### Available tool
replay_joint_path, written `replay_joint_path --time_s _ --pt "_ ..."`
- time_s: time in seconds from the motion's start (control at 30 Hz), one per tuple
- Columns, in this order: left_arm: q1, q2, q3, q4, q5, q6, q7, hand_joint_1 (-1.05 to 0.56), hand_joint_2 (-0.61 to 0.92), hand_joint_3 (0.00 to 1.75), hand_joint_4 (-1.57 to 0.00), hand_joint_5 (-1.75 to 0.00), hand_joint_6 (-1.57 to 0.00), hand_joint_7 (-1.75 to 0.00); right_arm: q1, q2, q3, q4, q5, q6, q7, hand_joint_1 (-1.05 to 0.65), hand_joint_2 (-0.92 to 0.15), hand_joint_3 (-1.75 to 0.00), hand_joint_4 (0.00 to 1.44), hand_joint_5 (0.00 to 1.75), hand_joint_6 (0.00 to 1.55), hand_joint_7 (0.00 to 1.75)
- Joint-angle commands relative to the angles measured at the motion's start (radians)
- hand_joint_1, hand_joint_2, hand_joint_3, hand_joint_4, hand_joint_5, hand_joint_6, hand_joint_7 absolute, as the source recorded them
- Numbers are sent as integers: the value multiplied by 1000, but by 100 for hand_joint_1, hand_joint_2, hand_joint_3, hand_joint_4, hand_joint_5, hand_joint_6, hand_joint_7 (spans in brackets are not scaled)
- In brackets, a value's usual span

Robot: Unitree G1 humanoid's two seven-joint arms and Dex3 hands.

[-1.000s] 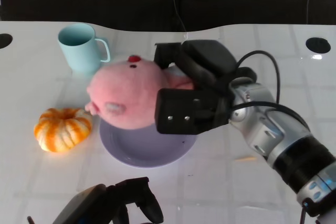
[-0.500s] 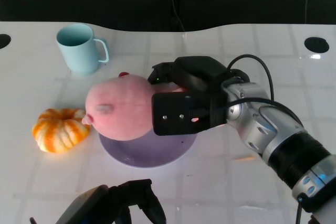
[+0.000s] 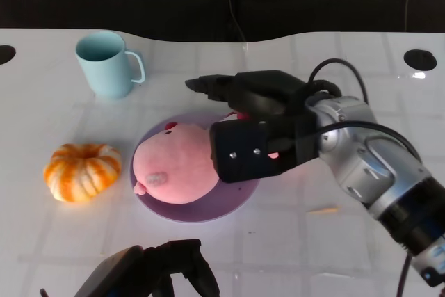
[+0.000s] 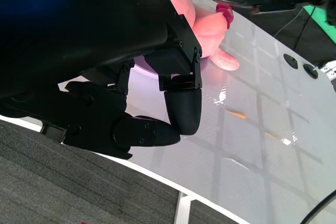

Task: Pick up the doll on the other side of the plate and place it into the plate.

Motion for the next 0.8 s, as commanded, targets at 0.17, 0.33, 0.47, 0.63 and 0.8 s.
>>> replay_joint_path --time_s 0.17,0.33,0.47,0.63,0.8 --pt "1 10 7 19 -6 -27 14 -32 92 27 -65 -160 -70 -116 137 -79 -56 -206 13 -37 -49 -80 -92 -29 18 32 15 5" --pt "5 18 15 18 -2 -34 12 -30 92 26 -66 -158 -70 -115 303 -115 -129 -358 63 -106 -126 -63 -92 -28 38 45 35 13" --pt "5 20 19 24 -4 -46 15 -29 91 25 -68 -157 -72 -115 404 -136 -171 -429 91 -158 -169 -55 -92 -24 48 54 46 17" --pt "5 26 26 30 -5 -57 13 -28 91 26 -68 -156 -71 -114 573 -166 -257 -528 180 -247 -209 -41 -92 -15 72 71 68 25" --pt "2 29 32 40 -16 -63 8 -29 90 26 -68 -158 -71 -115 695 -197 -330 -576 248 -321 -222 -26 -92 -8 89 115 86 27"
